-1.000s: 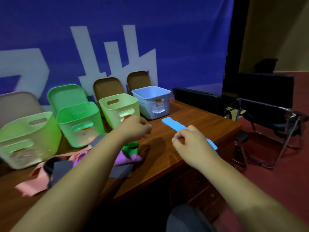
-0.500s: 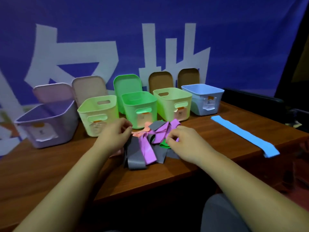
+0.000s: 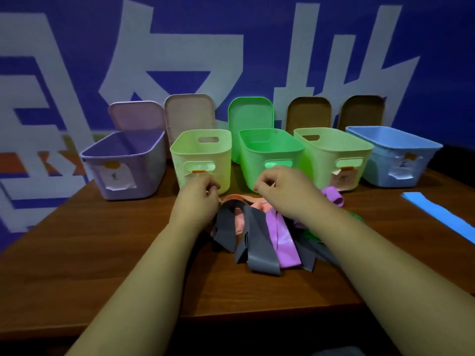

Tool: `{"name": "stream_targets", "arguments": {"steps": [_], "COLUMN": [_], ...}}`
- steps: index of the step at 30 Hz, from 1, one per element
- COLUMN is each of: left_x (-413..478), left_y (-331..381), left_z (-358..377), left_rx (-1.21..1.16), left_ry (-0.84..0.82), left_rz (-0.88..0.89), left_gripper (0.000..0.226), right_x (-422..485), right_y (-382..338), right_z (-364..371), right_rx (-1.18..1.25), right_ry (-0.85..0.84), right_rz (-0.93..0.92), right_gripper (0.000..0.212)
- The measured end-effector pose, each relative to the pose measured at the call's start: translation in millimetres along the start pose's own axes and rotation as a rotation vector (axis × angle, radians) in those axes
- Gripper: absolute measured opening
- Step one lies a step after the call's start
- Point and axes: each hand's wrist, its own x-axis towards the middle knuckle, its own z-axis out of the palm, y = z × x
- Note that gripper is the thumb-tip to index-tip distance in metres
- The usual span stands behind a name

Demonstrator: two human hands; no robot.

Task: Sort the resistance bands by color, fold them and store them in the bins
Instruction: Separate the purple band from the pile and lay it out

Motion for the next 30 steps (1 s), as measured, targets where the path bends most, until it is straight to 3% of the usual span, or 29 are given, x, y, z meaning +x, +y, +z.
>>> {"name": "stream_targets", "arguments": {"steps": [7,13,16,20,25,27,30], "left_x": [-5.6,-2.0,-9.5,-19.6,-9.0,-0.2,10.7], "left_y": [-3.5,-9.0,7.0,30.6,51.7,59.1,56.9], "left_z": [6.9,5.6,1.4,6.3,12.7,10.2,7.3], "left_rx": [-0.006,0.049,0.008,-0.077,0.221,0.36,0.298], "left_ry": [-0.201,-0.089,-0.018,-0.243,-0.409,-0.476,-0.601], "left_rz": [0.019,0.184,0.359,0.414,0.429,0.434,0.344], "left_gripper": [0.02,0.022,0.011,0.016,0.057,0.052,0.03], "right_x": [27.6,20.7,22.0,25.9,27.5,28.4,25.5], "right_y": [3.6,28.0,36.6,52.2,59.8,61.6,64.9], "right_z": [19.5,35.7,31.1,27.7,33.2,35.1,35.6], "right_rx": [0.102,0.263,0.159,0.079,0.078,0.07,0.106], "right_ry": [-0.099,-0.064,0.038,0.099,0.022,0.011,-0.002], "right_rz": [0.01,0.0,-0.014,0.087,0.16,0.171,0.209], "right_gripper": [0.014,0.013,0.012,0.013,0.013,0.014,0.014]}}
